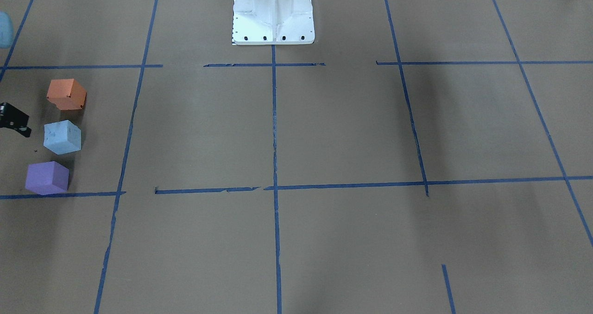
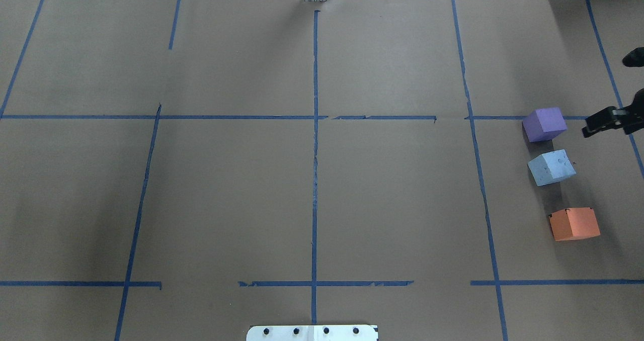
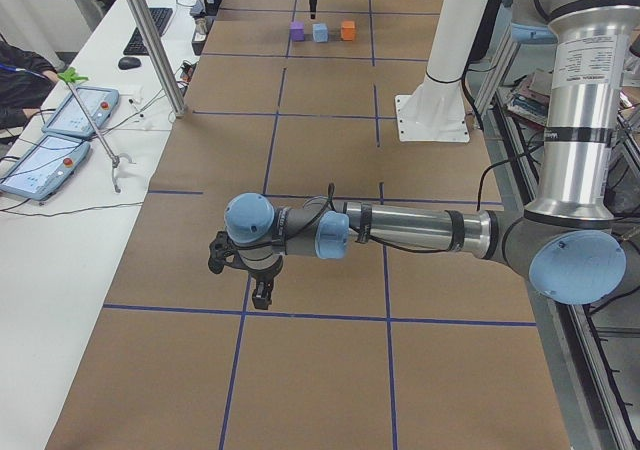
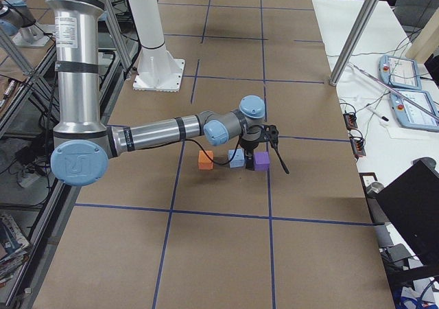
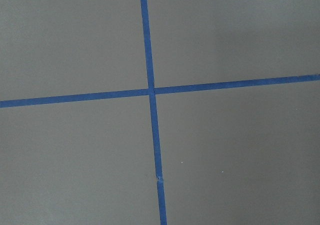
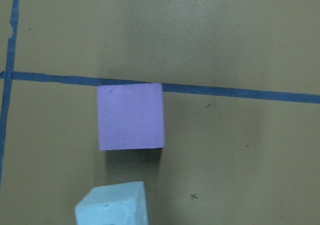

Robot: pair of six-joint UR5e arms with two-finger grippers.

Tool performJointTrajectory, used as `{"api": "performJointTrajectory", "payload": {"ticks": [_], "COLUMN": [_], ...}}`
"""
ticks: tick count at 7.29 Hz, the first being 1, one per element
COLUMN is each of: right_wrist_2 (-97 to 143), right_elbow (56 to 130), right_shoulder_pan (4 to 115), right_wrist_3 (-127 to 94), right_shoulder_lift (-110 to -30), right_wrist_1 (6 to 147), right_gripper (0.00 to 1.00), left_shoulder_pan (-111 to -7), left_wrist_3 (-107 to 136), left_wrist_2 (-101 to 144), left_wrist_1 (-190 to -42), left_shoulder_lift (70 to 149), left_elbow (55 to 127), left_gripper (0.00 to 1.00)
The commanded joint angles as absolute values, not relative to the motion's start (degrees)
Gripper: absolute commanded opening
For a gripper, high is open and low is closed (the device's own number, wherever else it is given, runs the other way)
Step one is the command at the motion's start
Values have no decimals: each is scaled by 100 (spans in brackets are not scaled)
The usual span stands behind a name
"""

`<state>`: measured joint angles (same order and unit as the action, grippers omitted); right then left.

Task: Place blue block between orange and purple blocks

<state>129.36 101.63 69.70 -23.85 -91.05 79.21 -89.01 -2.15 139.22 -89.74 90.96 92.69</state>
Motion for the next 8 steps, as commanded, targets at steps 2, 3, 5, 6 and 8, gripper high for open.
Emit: {"api": "performJointTrajectory", "payload": {"ticks": [2, 3, 5, 6, 8], "right_wrist_2": [13060, 13095, 13271, 13271, 13271], "right_elbow": [10467, 10468, 10441, 10441, 10450], "right_shoulder_pan": [8644, 8744, 8736, 8728, 8728], "right_wrist_3": [835, 1044, 636, 572, 580], "right_shoulder_lift": [-9036, -9122, -9184, -9185, -9176], "right_wrist_1": [10302, 10397, 10345, 10336, 10336], "right_gripper": [100, 100, 100, 100, 100], "left_shoulder_pan": [-8895, -8903, -8903, -8903, -8903], "left_wrist_3": [-246, -263, -211, -237, -229], "left_wrist_2": [13896, 13887, 13904, 13878, 13817], "left_wrist_1": [-8974, -8982, -8991, -8991, -8965], "left_shoulder_lift": [9123, 9106, 9088, 9088, 9070], "left_elbow": [9272, 9299, 9299, 9255, 9272], "left_gripper": [100, 100, 100, 100, 100]}}
